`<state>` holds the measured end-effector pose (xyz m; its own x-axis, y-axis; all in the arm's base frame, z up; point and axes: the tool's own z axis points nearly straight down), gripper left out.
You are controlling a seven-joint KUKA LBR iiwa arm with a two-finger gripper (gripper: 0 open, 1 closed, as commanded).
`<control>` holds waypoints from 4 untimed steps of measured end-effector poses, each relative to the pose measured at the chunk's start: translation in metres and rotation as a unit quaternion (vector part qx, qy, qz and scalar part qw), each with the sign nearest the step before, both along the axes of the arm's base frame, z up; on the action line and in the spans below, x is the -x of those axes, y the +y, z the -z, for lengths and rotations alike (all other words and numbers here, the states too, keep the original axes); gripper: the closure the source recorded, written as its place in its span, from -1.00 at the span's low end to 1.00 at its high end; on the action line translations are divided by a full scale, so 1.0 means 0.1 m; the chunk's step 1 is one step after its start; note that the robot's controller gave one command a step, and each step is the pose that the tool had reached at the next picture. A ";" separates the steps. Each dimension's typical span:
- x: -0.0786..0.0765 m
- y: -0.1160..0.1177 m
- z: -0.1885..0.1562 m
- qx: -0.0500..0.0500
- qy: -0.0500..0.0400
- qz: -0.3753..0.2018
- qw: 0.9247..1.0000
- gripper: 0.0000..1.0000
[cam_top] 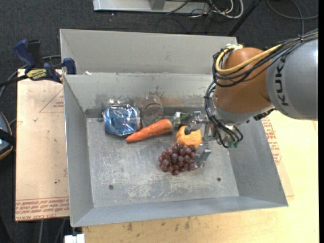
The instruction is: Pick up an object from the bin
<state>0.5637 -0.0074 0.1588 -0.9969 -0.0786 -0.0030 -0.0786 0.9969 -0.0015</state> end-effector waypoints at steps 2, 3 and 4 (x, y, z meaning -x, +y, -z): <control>-0.09 0.00 0.62 -0.004 -0.008 -0.043 0.999 -1.00; -0.11 -0.14 0.78 -0.001 -0.001 -0.083 0.997 1.00; -0.11 -0.15 0.78 -0.001 -0.001 -0.083 0.997 1.00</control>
Offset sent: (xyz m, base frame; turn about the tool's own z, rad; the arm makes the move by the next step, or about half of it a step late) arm -0.0010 -0.0158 -0.0888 -0.0548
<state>0.5744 -0.0220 0.0804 -0.9700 -0.2431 -0.0062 -0.2431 0.9700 0.0009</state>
